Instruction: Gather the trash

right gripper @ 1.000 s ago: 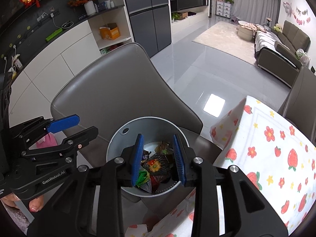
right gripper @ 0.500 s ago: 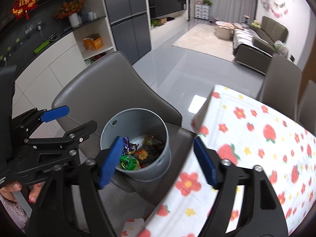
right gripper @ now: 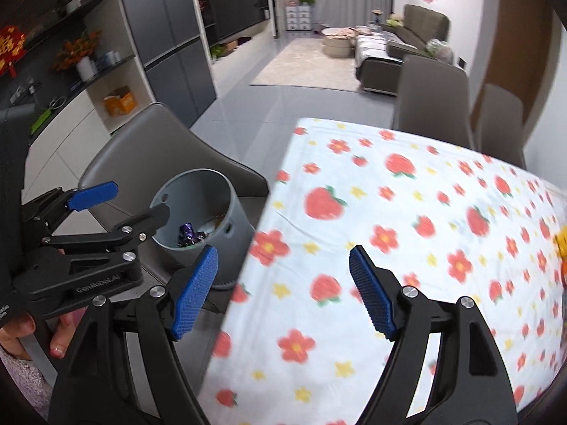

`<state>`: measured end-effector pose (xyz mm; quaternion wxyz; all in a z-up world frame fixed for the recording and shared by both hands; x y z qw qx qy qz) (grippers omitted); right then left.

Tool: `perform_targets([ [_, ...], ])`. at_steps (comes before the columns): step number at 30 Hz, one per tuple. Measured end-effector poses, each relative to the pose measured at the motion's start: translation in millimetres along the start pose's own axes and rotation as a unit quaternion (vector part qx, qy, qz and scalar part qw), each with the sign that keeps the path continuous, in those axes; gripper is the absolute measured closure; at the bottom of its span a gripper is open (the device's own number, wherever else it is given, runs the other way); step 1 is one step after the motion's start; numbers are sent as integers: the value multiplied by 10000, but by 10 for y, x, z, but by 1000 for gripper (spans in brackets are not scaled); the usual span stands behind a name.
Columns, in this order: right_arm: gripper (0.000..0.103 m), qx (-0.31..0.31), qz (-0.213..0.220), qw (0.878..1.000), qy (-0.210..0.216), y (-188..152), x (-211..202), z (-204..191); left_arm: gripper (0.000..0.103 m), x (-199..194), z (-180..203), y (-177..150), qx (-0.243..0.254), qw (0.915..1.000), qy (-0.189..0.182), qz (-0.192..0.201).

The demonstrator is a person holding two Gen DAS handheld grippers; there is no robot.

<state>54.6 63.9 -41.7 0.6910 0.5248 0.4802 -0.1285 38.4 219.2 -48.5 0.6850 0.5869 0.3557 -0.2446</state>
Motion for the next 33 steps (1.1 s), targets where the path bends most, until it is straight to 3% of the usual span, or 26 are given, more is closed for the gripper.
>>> perform_targets([
  [9,28,766,-144,9933,-853,-965,-861,978,18,-465,1080,-390,306,9983,-494,-105],
  [17,27,983,-276,9859,-1326,-1612,-1466,1412,18,-833,1760,-769,512,9963,-652,-214],
  [25,26,923,-210,9871,-1288,-1874,-1880,1511,17,-1156,2008,-1025,356,9971,-577,-335],
  [33,26,891,-86,9890,-1180,-1928,-2050,1565,17,-1335,2087,-1139,386,9982,-359,-282],
])
Point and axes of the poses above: each gripper's, at about its wrist camera, not at the fingertips, and x roughly the way its jaws point, z to its right, y to its top, the point moved 2 cm from there along x, roughly the way its jaws point, and after that the axes turned 7 degrees about -x, right-handed, at the moved point
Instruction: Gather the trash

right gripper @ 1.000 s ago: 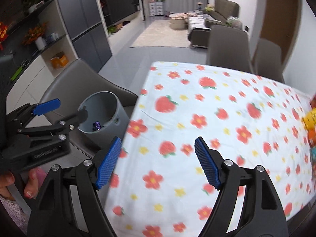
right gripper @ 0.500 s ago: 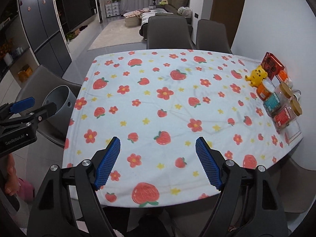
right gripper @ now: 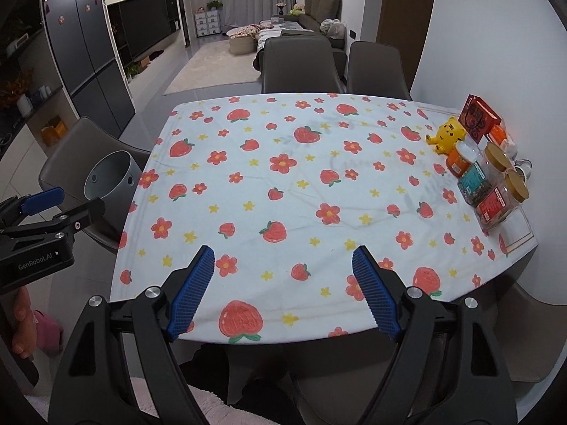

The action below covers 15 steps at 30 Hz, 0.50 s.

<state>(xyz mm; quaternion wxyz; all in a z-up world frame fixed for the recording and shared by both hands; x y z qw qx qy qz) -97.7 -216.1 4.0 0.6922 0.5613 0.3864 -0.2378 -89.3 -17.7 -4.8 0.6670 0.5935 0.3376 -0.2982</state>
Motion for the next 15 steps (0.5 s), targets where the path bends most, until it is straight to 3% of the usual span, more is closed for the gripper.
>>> perform_targets([
  [15,25,-84,59,9999,108,60,-11,-12,14,-130,40,63,86,9998,83,136],
])
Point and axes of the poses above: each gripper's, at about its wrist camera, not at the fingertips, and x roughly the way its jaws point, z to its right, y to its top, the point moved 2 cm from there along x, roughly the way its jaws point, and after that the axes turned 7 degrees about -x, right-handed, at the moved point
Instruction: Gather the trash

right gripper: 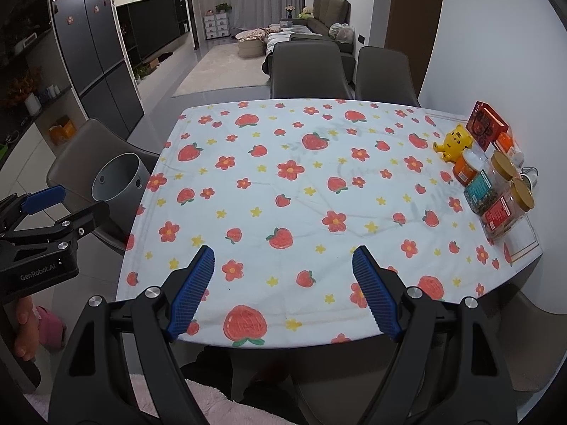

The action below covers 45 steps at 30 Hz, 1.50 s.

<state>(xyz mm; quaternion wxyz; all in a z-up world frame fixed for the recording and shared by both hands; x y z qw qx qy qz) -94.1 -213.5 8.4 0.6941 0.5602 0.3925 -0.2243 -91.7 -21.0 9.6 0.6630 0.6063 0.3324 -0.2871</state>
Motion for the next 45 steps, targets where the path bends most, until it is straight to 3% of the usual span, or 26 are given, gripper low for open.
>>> perform_targets([
  [45,25,-52,58,9999,91,150,-2,-62,14,-35,103,98,0,10000,-42,25],
])
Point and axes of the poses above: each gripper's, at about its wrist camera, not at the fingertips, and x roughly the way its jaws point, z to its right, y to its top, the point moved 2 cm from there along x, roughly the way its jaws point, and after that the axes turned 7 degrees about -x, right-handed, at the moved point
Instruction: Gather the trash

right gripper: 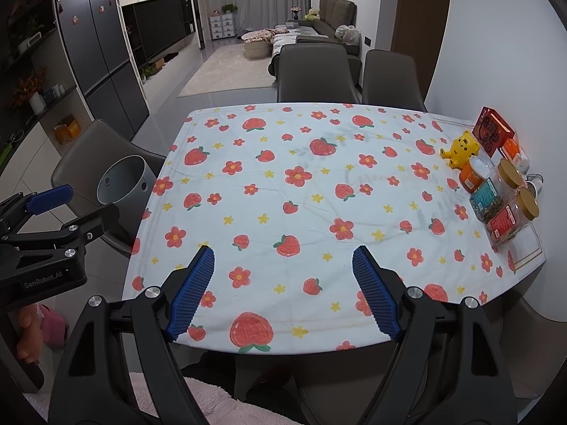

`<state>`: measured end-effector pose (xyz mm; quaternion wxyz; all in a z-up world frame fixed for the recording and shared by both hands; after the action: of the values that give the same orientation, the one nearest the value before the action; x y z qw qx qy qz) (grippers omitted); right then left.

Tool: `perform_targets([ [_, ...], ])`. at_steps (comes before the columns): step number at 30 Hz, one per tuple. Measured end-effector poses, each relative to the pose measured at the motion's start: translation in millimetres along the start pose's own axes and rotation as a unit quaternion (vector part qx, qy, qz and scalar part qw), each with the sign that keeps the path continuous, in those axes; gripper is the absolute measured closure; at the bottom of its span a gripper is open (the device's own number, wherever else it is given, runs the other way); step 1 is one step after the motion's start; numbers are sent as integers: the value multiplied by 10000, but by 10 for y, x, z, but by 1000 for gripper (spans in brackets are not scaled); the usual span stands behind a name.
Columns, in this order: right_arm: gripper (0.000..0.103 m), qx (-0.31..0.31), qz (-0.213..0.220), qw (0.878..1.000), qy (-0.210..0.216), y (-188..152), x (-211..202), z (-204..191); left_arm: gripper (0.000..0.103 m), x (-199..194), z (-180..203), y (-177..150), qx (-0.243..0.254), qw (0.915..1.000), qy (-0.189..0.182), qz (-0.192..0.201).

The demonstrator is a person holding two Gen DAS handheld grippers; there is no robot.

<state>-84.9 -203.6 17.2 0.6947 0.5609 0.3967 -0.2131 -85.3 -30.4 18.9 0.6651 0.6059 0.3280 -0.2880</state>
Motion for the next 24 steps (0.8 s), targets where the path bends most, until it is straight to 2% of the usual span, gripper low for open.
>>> perform_targets([
  [10,25,0,-5,10000,-4,4,1,9,14,10,20,27,-57,9999,-111,-1],
  [24,25,-1,-10,10000,10,12,2,13,14,48,6,16,-59,10000,-45,-32],
])
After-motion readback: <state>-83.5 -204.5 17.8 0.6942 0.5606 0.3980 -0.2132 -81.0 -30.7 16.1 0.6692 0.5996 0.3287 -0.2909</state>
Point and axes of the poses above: each gripper's, at about its wrist camera, not at the fingertips, and x roughly the way its jaws point, z to its right, y to its top, the point moved 2 cm from there along x, roughly the way its jaws point, and after that the axes turned 7 degrees about -x, right-handed, at the moved point
